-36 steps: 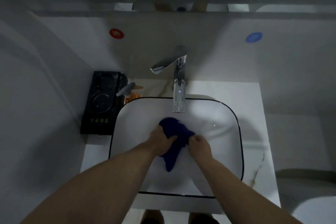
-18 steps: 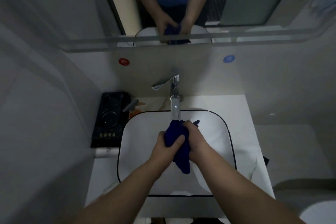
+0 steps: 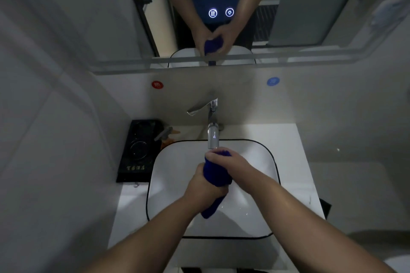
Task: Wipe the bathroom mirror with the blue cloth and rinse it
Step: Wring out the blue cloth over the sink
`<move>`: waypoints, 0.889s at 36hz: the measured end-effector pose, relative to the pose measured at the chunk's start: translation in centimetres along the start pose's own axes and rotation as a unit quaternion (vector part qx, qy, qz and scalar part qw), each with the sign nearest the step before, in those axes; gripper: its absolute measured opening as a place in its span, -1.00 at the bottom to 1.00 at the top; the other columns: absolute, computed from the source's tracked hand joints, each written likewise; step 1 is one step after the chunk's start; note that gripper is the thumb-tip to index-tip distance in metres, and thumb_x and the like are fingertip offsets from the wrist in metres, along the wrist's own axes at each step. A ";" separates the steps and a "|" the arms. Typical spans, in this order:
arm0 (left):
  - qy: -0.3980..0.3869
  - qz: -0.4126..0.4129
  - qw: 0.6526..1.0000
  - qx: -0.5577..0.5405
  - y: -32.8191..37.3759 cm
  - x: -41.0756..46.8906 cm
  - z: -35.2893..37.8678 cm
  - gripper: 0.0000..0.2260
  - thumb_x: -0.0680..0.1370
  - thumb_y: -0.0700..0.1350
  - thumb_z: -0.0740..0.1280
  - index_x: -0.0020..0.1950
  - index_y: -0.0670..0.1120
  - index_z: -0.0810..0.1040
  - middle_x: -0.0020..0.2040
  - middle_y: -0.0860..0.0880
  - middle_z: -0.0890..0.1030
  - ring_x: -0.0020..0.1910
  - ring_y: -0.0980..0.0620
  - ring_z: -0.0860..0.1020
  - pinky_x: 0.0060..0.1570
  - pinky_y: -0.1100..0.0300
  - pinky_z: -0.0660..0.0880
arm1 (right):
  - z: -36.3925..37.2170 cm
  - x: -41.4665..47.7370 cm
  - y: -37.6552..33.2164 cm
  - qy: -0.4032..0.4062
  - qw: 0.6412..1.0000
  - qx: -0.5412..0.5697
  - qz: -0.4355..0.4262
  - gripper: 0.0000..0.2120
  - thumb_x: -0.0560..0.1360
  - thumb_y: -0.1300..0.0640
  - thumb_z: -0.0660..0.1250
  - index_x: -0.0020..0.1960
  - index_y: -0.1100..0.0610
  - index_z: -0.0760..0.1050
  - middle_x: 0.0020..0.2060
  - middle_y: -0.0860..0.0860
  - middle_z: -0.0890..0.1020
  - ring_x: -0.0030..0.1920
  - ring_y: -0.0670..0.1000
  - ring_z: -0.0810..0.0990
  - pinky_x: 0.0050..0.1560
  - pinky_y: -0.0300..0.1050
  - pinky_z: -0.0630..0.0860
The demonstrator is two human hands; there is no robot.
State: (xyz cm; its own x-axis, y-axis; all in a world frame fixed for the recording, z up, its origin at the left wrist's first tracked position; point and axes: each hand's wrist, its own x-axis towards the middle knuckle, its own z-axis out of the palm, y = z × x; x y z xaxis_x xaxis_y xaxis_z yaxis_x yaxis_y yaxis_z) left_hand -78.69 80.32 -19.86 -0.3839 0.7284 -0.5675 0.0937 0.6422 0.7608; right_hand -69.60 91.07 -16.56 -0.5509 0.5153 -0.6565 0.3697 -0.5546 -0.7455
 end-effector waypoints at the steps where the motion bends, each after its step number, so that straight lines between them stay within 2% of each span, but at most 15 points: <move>1: -0.004 0.011 1.000 0.022 0.3 0.2 0.5 -0.25 0.34 -0.08 0.64 0.40 0.19 0.33 0.23 0.17 0.59 0.23 0.07 0.61 0.21 0.05 0.62 | 0.5 -0.2 -0.2 0.030 0.998 -0.053 -0.016 -0.58 0.40 -0.10 0.63 0.22 -0.10 0.67 0.18 -0.01 0.69 0.21 0.10 0.65 0.30 0.12 0.63; 4: -0.039 0.005 0.996 0.074 0.5 1.2 1.7 -0.27 0.46 -0.08 0.57 0.51 0.05 0.25 0.40 0.06 0.48 0.37 0.03 0.49 0.39 0.05 0.50 | 1.2 -0.3 -0.5 0.067 0.987 -0.131 -0.062 -0.66 0.49 0.04 0.56 0.24 -0.17 0.65 0.20 -0.09 0.60 0.19 0.02 0.60 0.22 -0.01 0.63; 7: -0.022 0.019 0.999 0.031 0.8 1.1 1.4 -0.34 0.48 -0.21 0.57 0.48 -0.04 0.32 0.23 0.10 0.53 0.20 0.13 0.56 0.08 0.38 0.55 | 1.0 -0.7 -0.7 0.075 0.979 -0.158 -0.103 -0.82 0.51 0.18 0.45 0.02 -0.07 0.70 0.02 -0.08 0.71 0.09 -0.01 0.66 0.16 -0.09 0.63; 8: -0.014 0.030 0.999 0.021 0.8 0.9 1.1 -0.36 0.48 -0.22 0.59 0.47 -0.06 0.37 0.16 0.13 0.55 0.12 0.16 0.58 0.00 0.41 0.55 | 0.9 -0.9 -0.8 0.076 0.977 -0.162 -0.119 -0.83 0.51 0.20 0.44 -0.03 -0.06 0.70 -0.01 -0.08 0.72 0.08 -0.03 0.67 0.13 -0.13 0.62; 9: -0.012 0.060 0.998 0.024 0.7 0.8 0.9 -0.42 0.51 -0.21 0.57 0.46 -0.08 0.41 0.11 0.14 0.57 0.06 0.17 0.59 -0.03 0.38 0.55 | 0.9 -1.1 -0.9 0.074 0.974 -0.168 -0.134 -0.83 0.51 0.21 0.43 -0.04 -0.06 0.70 -0.01 -0.10 0.73 0.07 -0.07 0.67 0.09 -0.20 0.59; 11: -0.013 0.111 0.994 0.010 1.2 0.3 1.3 -0.63 0.66 -0.21 0.35 0.45 -0.13 0.40 0.07 0.03 0.61 0.06 0.09 0.60 0.02 0.20 0.56 | 0.9 -1.3 -1.1 0.070 0.971 -0.171 -0.154 -0.80 0.53 0.22 0.43 -0.03 -0.08 0.71 0.01 -0.12 0.73 0.08 -0.11 0.68 0.04 -0.30 0.55; 12: -0.015 0.080 0.995 -0.062 1.3 0.5 1.3 -0.63 0.65 -0.23 0.30 0.46 -0.13 0.38 0.08 -0.06 0.62 0.10 -0.02 0.60 0.05 0.08 0.56 | 0.8 -1.3 -1.2 0.068 0.972 -0.160 -0.160 -0.78 0.53 0.24 0.42 -0.04 -0.07 0.71 0.00 -0.11 0.74 0.07 -0.11 0.69 0.03 -0.31 0.56; 13: -0.029 0.079 0.989 -0.125 1.5 0.6 1.5 -0.53 0.56 -0.20 0.37 0.47 -0.12 0.36 0.13 -0.11 0.62 0.15 -0.09 0.59 0.09 -0.01 0.55 | 0.7 -1.3 -1.3 0.065 0.974 -0.139 -0.165 -0.76 0.53 0.28 0.40 -0.06 -0.06 0.72 -0.05 -0.09 0.75 0.04 -0.09 0.71 0.05 -0.28 0.60; 15: -0.026 0.051 0.986 -0.155 2.0 0.5 2.1 -0.20 0.29 -0.07 0.63 0.46 -0.07 0.37 0.26 -0.14 0.61 0.27 -0.15 0.58 0.16 -0.08 0.56 | 0.4 -1.4 -1.4 0.061 0.979 -0.095 -0.167 -0.73 0.53 0.31 0.37 -0.08 -0.03 0.72 -0.14 -0.04 0.75 -0.01 -0.05 0.72 0.11 -0.17 0.63; 17: -0.065 -0.010 0.978 -0.197 3.2 -0.3 2.3 -0.14 0.20 -0.02 0.69 0.43 0.00 0.38 0.34 -0.13 0.59 0.28 -0.10 0.61 0.12 -0.01 0.62 | 0.4 -1.4 -1.5 0.061 0.982 -0.063 -0.166 -0.75 0.51 0.33 0.36 -0.09 0.02 0.73 -0.21 -0.01 0.73 -0.06 0.01 0.70 0.12 -0.10 0.61; 20: -0.017 0.023 0.981 -0.191 3.2 0.2 2.7 -0.45 0.51 -0.34 0.51 0.43 -0.11 0.38 0.22 -0.09 0.60 0.08 0.05 0.64 -0.17 0.34 0.62 | 0.7 -1.5 -2.2 0.055 0.984 -0.013 -0.169 -0.81 0.35 0.27 0.32 -0.17 0.16 0.71 -0.32 0.03 0.67 -0.20 -0.02 0.66 -0.07 -0.15 0.62; 22: -0.007 0.057 0.984 -0.170 3.6 0.2 2.6 -0.57 0.58 -0.40 0.41 0.40 -0.20 0.39 0.14 -0.05 0.58 0.05 0.07 0.62 -0.20 0.45 0.56 | 0.9 -1.4 -2.8 0.030 0.983 0.025 -0.180 -0.78 0.24 0.24 0.26 -0.22 0.25 0.64 -0.37 0.07 0.61 -0.30 -0.01 0.60 -0.19 -0.16 0.61; 25: 0.005 0.062 0.984 -0.168 4.4 -0.1 2.1 -0.61 0.55 -0.32 0.49 0.30 -0.11 0.47 0.08 -0.02 0.64 0.06 0.04 0.65 -0.19 0.43 0.56 | 1.0 -1.0 -3.7 0.003 0.977 0.055 -0.206 -0.81 0.30 0.18 0.23 -0.28 0.29 0.54 -0.41 0.05 0.58 -0.32 0.03 0.53 -0.12 -0.06 0.54; 29: 0.012 0.054 0.981 -0.184 5.0 -0.3 1.6 -0.66 0.50 -0.35 0.50 0.18 -0.05 0.55 -0.10 -0.05 0.73 -0.13 -0.01 0.73 -0.23 0.26 0.63 | 1.2 -0.7 -4.9 0.022 0.980 -0.009 -0.199 -0.50 0.48 -0.17 0.25 -0.42 0.21 0.47 -0.42 0.15 0.53 -0.27 0.12 0.52 0.12 0.17 0.51; 32: 0.009 0.041 0.979 -0.200 5.6 -0.2 1.8 -0.70 0.56 -0.35 0.46 0.18 -0.05 0.52 -0.08 -0.02 0.67 -0.10 0.06 0.67 -0.24 0.30 0.60 | 1.5 -0.9 -5.3 0.063 0.977 -0.062 -0.193 -0.45 0.51 -0.22 0.36 -0.45 0.18 0.44 -0.44 0.16 0.49 -0.30 0.11 0.51 0.11 0.07 0.55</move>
State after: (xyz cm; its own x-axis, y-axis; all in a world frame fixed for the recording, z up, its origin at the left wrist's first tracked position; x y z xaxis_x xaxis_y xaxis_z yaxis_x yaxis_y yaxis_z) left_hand -76.40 84.16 -16.06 -0.4072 0.7666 -0.4966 -0.2407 0.4344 0.8680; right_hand -72.22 92.58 -11.88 -0.5728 0.7516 -0.3271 0.2450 -0.2238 -0.9433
